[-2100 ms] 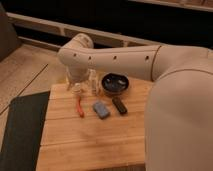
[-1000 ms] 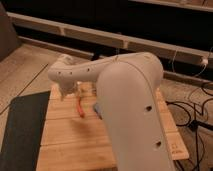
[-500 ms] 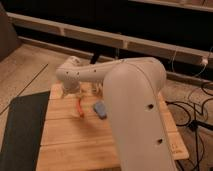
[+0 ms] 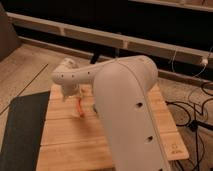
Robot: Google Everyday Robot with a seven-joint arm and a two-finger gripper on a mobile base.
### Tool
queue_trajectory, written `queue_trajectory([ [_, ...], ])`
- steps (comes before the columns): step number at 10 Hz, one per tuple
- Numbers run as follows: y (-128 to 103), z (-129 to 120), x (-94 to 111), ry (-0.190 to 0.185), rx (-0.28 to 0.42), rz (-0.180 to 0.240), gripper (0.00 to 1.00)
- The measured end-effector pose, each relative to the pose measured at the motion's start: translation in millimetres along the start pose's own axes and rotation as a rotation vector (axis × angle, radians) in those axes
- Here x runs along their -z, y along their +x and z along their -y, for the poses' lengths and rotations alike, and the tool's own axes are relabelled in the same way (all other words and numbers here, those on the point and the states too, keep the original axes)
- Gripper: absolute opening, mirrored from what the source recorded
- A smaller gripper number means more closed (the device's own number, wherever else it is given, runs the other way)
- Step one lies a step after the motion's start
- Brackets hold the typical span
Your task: Place the pepper in the ceramic cup
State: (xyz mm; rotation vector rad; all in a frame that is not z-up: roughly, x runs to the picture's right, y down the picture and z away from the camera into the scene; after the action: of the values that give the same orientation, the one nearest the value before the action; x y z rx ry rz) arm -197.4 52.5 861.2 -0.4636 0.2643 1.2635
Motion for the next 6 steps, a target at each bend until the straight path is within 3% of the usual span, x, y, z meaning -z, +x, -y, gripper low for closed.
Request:
queue_trajectory([
  [1,-2,-4,-4,-0.001,0.026,0.003,0.65],
  [3,-1,-7,-22,-0.040,0.029,-0.005,0.65],
  [6,12,5,-54,-0.102,-0.023,-0.070,0.65],
])
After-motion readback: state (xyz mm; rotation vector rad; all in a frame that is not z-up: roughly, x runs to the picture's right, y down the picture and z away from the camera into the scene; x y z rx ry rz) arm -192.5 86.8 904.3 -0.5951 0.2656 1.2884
